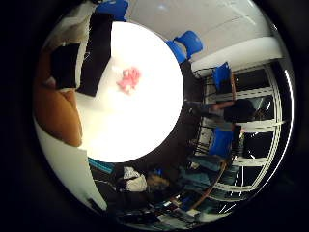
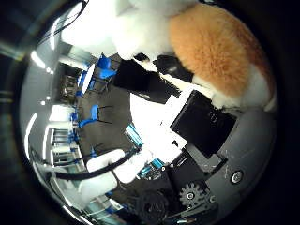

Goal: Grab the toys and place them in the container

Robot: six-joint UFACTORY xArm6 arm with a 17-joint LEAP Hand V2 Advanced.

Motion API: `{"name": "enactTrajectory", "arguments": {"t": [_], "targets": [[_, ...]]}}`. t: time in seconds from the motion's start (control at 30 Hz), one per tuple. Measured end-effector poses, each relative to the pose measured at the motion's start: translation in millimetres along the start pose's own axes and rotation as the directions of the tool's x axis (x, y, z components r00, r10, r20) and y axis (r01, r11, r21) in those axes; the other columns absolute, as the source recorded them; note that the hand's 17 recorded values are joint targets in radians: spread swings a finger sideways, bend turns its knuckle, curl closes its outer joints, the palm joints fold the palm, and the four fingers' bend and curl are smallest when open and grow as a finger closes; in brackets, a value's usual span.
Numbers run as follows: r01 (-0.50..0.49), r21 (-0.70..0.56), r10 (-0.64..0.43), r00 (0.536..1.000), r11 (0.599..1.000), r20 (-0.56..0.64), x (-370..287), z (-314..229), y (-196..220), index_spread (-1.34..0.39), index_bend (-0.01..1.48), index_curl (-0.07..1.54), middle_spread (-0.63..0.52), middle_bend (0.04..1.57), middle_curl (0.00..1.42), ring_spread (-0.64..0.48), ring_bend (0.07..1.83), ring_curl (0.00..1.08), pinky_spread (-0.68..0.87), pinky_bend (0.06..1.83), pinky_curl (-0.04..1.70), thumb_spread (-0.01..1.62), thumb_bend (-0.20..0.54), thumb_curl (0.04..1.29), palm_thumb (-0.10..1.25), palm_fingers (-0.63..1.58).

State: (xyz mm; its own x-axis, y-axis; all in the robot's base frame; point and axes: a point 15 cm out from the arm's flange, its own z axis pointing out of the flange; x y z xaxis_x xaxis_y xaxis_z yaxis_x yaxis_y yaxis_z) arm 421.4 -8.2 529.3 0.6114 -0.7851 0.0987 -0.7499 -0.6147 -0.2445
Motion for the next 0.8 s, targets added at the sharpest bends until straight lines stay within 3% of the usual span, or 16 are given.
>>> {"name": "enactTrajectory", "arguments": {"t": [0.4,0.8], "targets": [[0.048,0.05,-0.051,0.997,0.998,0.058,-88,19,-84,-0.19,1.15,0.78,-0.11,1.4,0.72,-0.27,1.25,0.89,-0.23,1.12,1.15,1.23,-0.011,0.54,0.96,1.12],[0.034,0.018,-0.035,0.996,0.999,0.083,-99,45,-100,-0.19,1.15,0.78,-0.11,1.4,0.71,-0.26,1.25,0.89,-0.23,1.11,1.16,1.23,-0.014,0.54,0.94,1.12]]}}
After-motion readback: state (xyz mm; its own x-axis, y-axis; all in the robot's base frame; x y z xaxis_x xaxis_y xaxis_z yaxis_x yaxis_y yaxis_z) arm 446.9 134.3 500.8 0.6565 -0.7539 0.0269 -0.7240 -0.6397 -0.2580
